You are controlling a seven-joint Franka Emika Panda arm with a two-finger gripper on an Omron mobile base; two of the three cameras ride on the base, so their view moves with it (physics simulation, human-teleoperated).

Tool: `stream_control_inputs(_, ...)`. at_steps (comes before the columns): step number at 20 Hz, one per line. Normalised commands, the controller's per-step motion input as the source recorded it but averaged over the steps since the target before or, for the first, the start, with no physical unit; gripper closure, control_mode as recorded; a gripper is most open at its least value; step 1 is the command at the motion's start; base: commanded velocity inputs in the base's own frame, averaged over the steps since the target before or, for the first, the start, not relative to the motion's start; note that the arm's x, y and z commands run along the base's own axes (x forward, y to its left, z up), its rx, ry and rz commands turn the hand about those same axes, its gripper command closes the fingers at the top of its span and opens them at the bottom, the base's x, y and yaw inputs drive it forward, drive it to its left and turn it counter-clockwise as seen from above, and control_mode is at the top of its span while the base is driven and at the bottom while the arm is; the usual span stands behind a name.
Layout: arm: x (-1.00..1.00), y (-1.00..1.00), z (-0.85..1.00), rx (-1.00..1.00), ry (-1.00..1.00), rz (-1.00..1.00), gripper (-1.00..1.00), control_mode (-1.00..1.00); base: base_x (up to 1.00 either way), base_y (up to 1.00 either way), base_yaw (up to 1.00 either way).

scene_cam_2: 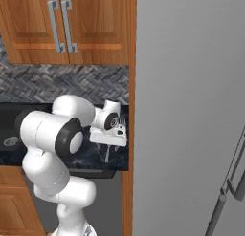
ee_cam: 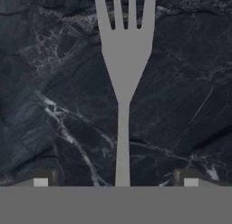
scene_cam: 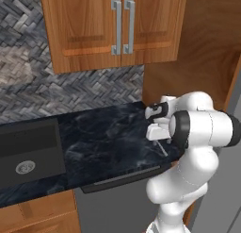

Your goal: Organize the utensils by type. Pick up the wooden spoons from the counter and place them in the open cabinet. Then pick up the metallic utensils from the counter and place them in the open drawer.

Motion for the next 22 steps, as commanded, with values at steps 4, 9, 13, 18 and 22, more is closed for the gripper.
stream_control_inputs(4, 0.28, 0.05, -0.33, -0.07, 0.00, 0.00, -1.00, -1.00, 0.00, 0.00, 0.00)
stream_control_inputs(9, 0.18, -0.02, -0.25, -0.04, 0.00, 0.00, -1.00, -1.00, 0.00, 0.00, 0.00)
stream_control_inputs(13, 0.00, 0.02, -0.32, -0.02, 0.00, 0.00, -1.00, -1.00, 0.00, 0.00, 0.00)
stream_control_inputs(18, -0.06, 0.00, -0.33, 0.00, 0.00, 0.00, -1.00, -1.00, 0.00, 0.00, 0.00)
stream_control_inputs(22, -0.16, 0.04, -0.39, 0.00, -0.01, -0.01, 1.00, -1.00, 0.00, 0.00, 0.00)
